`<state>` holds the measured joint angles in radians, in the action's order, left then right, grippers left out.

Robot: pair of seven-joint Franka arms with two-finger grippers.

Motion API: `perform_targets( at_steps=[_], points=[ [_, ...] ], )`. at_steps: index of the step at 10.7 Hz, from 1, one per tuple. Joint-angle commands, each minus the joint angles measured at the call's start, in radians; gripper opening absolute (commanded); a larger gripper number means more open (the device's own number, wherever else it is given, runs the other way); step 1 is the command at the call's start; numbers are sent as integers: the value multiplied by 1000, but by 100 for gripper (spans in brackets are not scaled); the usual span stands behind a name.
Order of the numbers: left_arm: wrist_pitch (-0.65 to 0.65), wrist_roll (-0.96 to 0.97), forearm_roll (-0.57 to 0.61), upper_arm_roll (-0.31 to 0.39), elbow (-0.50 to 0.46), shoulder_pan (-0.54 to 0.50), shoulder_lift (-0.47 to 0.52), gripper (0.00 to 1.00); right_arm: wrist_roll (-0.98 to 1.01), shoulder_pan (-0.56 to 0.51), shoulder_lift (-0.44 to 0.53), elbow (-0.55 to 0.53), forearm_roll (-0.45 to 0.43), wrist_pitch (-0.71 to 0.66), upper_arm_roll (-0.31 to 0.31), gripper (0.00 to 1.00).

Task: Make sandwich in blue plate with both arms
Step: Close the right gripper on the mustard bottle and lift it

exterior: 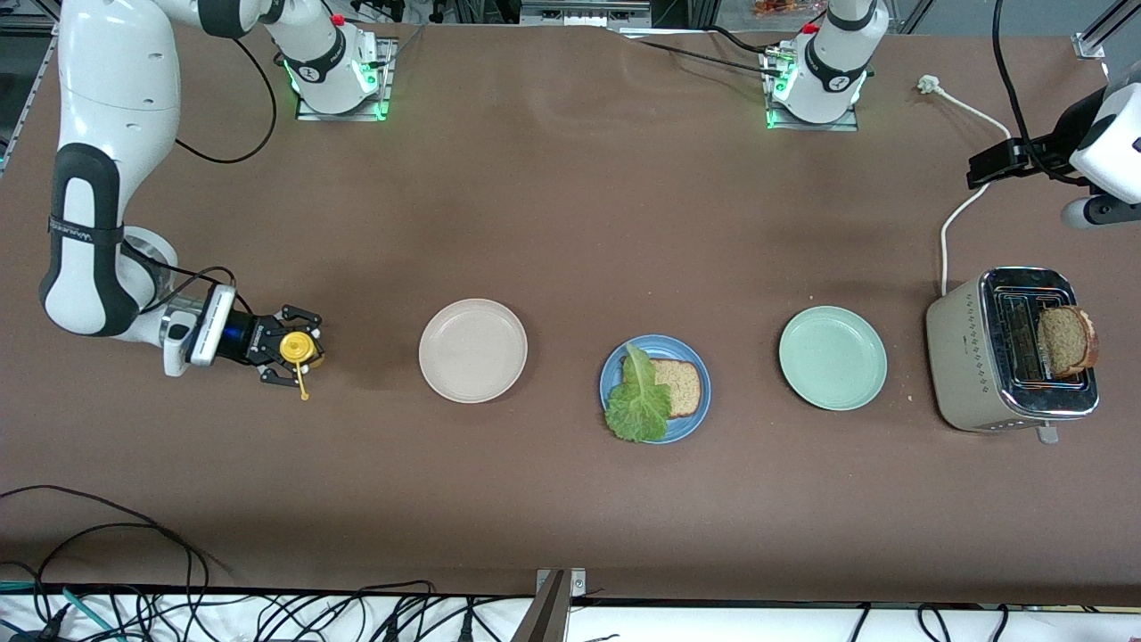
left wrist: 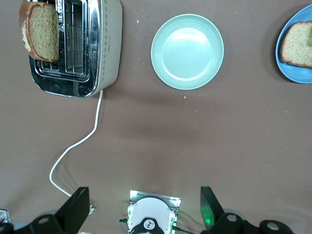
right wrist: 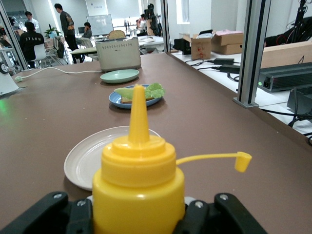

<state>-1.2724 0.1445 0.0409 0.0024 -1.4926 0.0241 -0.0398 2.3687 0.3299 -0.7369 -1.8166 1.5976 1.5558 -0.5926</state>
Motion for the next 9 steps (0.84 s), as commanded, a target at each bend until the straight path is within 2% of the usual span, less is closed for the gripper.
perform_targets(
  at_steps=[1, 3, 7, 8, 9],
  points=[
    [24, -5, 27, -4, 37, -3, -15, 100, -141, 24, 16, 86, -48, 55, 5, 0],
    [24, -5, 27, -4, 37, -3, -15, 100, -274, 40, 24, 164, -106, 79, 5, 0],
    [24, -2, 34, -4, 37, -1, -20, 100, -489, 76, 53, 252, -211, 128, 5, 0],
    [24, -2, 31, -4, 37, -1, -20, 100, -585, 99, 95, 253, -278, 189, 13, 0],
    [24, -3, 30, -4, 37, -1, -20, 100, -674, 104, 141, 253, -368, 258, 72, 0]
  ],
)
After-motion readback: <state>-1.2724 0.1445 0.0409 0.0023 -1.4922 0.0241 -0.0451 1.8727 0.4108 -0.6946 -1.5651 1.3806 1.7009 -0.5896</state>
